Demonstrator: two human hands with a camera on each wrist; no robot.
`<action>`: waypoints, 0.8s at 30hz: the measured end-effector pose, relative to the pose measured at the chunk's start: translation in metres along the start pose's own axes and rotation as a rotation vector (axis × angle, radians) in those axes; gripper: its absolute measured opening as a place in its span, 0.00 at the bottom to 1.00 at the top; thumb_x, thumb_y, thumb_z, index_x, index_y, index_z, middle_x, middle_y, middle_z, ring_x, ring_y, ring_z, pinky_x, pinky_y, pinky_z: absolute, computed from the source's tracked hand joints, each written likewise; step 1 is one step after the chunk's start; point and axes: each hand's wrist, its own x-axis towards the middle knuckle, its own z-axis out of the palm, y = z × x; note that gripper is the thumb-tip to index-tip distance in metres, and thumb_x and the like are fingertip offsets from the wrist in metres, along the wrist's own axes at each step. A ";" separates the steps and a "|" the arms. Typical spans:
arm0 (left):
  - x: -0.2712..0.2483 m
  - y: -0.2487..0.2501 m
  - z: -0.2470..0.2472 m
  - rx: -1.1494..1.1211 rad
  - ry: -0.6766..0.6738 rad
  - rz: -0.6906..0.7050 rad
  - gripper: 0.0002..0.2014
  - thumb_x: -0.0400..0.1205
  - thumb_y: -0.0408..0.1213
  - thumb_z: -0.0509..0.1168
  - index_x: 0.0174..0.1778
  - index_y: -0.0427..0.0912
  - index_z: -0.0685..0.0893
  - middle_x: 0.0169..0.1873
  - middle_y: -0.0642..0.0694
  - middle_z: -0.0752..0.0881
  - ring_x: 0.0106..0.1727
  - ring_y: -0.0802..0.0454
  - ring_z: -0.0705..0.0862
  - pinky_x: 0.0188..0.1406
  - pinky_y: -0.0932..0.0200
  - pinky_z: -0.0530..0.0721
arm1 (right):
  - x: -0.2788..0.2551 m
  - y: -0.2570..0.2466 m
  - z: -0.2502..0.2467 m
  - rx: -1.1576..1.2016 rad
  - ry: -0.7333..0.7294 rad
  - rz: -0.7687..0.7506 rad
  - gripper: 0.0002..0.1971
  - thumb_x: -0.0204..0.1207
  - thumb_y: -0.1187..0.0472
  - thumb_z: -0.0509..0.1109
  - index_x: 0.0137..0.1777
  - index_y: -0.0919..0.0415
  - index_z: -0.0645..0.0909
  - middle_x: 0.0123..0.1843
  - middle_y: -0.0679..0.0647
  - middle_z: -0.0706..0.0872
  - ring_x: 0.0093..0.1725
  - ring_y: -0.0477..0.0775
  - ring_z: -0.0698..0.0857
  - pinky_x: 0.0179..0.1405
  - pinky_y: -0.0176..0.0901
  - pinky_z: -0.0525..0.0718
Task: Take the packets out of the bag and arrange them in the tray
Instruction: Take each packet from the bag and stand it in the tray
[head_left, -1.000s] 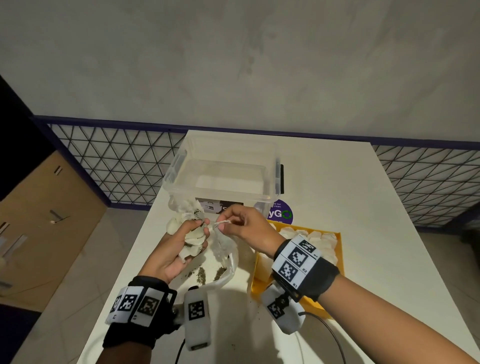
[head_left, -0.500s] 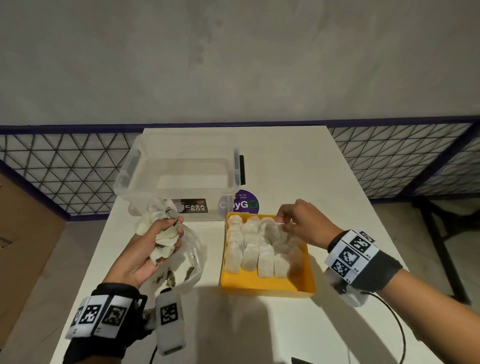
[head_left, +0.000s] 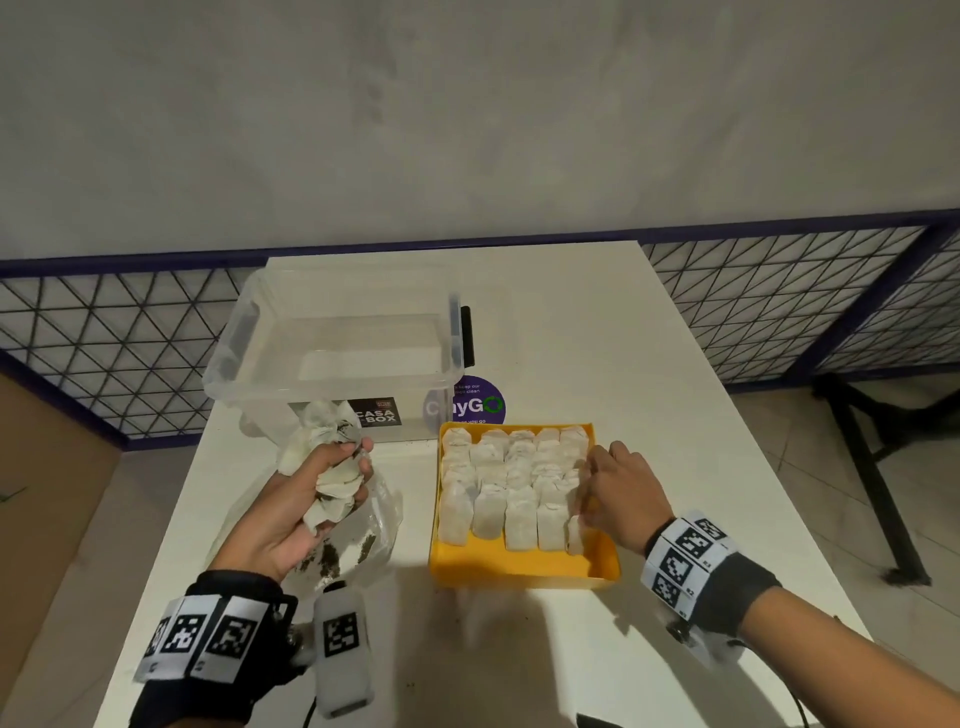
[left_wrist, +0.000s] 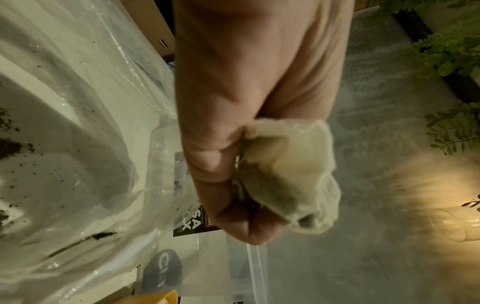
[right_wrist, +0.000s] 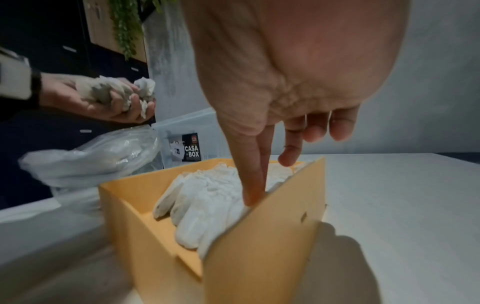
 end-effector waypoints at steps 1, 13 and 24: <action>0.000 0.000 -0.001 0.000 0.000 -0.007 0.09 0.81 0.32 0.62 0.55 0.34 0.81 0.32 0.44 0.81 0.25 0.56 0.82 0.20 0.68 0.82 | 0.001 0.000 0.002 -0.015 0.016 0.005 0.13 0.76 0.53 0.65 0.57 0.53 0.84 0.62 0.54 0.74 0.63 0.58 0.69 0.57 0.48 0.67; -0.006 0.000 -0.013 -0.037 0.019 -0.042 0.06 0.76 0.30 0.65 0.46 0.34 0.85 0.41 0.42 0.83 0.31 0.54 0.85 0.22 0.64 0.82 | 0.015 -0.044 -0.057 0.220 0.445 -0.211 0.22 0.65 0.60 0.77 0.60 0.51 0.79 0.52 0.54 0.80 0.50 0.56 0.78 0.44 0.46 0.79; -0.017 0.006 -0.027 0.100 0.054 0.071 0.05 0.76 0.31 0.67 0.47 0.39 0.84 0.34 0.40 0.83 0.31 0.48 0.79 0.26 0.59 0.77 | 0.062 -0.166 -0.120 0.812 0.201 -0.561 0.14 0.78 0.52 0.67 0.59 0.59 0.80 0.46 0.53 0.83 0.47 0.50 0.75 0.47 0.41 0.69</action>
